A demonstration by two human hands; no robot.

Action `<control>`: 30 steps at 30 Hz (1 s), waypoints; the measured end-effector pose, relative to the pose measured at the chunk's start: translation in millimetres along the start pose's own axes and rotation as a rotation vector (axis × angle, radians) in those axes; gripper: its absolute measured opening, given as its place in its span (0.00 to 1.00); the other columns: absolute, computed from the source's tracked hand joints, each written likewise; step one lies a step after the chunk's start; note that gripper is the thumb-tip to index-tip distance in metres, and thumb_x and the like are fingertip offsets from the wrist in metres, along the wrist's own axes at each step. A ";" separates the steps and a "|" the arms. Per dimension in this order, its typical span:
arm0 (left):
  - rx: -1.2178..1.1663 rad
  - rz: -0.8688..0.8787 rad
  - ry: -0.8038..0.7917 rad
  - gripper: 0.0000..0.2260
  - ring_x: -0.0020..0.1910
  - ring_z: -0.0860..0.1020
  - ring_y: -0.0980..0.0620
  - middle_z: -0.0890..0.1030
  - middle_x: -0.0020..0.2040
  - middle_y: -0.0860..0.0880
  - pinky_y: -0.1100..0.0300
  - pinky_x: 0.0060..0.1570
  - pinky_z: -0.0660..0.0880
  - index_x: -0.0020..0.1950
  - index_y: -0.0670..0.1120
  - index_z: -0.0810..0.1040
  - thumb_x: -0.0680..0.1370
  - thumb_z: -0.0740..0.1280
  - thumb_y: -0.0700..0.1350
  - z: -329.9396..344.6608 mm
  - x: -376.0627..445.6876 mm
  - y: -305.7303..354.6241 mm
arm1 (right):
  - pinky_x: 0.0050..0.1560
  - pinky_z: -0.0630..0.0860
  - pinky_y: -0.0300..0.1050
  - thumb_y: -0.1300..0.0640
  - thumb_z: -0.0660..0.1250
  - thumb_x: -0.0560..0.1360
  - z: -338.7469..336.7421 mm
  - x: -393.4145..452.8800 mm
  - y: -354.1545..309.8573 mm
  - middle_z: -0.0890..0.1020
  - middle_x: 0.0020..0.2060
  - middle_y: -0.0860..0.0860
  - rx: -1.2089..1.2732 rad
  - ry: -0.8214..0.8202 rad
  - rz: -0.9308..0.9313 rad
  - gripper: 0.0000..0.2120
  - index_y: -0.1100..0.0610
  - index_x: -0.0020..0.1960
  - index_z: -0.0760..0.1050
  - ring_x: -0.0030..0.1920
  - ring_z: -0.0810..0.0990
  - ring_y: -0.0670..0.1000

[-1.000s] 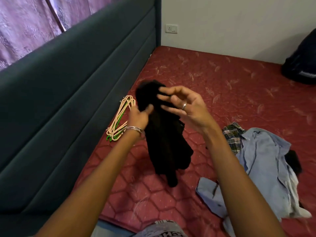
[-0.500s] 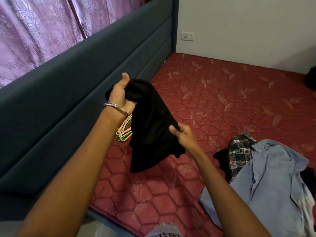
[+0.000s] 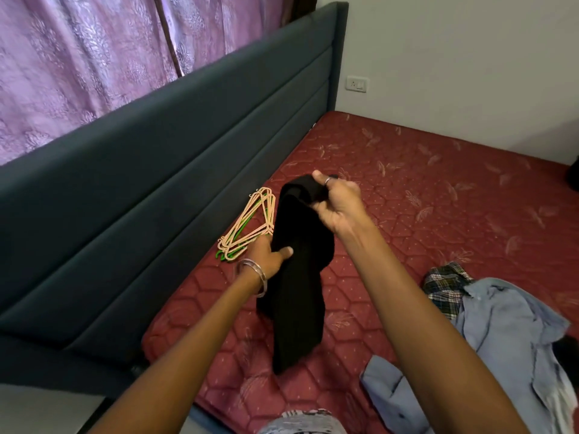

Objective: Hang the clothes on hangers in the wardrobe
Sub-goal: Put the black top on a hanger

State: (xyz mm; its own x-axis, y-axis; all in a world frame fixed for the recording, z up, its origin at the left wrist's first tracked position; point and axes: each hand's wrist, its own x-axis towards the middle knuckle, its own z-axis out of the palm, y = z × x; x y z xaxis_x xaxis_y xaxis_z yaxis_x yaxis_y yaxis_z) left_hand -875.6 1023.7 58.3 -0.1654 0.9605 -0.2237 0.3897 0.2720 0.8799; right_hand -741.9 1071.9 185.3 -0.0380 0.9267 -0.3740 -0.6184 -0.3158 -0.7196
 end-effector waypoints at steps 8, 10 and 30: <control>-0.071 0.145 0.433 0.05 0.46 0.79 0.47 0.81 0.42 0.43 0.54 0.49 0.73 0.48 0.37 0.81 0.75 0.69 0.39 -64.8 11.7 0.8 | 0.44 0.79 0.52 0.73 0.67 0.71 -16.6 15.1 -54.8 0.77 0.38 0.56 0.164 0.118 -0.228 0.15 0.56 0.48 0.69 0.36 0.77 0.52; -0.122 0.303 0.473 0.03 0.41 0.78 0.58 0.80 0.40 0.49 0.55 0.49 0.74 0.46 0.42 0.80 0.75 0.70 0.41 -85.9 14.6 31.9 | 0.45 0.77 0.51 0.72 0.65 0.72 -27.5 16.6 -61.0 0.78 0.36 0.54 0.243 0.128 -0.246 0.12 0.56 0.48 0.73 0.37 0.76 0.52; -0.557 0.254 0.039 0.13 0.32 0.79 0.64 0.81 0.30 0.59 0.69 0.38 0.75 0.46 0.43 0.76 0.79 0.56 0.30 -84.9 -39.1 129.2 | 0.52 0.76 0.42 0.67 0.74 0.68 -132.3 27.9 14.4 0.66 0.71 0.56 -0.979 -0.338 -0.077 0.44 0.50 0.77 0.56 0.68 0.68 0.54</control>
State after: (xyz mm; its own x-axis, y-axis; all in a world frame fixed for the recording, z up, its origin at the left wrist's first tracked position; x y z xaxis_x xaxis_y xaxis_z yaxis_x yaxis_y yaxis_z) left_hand -895.7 1016.4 216.4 -0.1666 0.9856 0.0283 -0.1093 -0.0469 0.9929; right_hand -648.0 1066.2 87.2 -0.3369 0.9124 -0.2324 0.2739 -0.1412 -0.9513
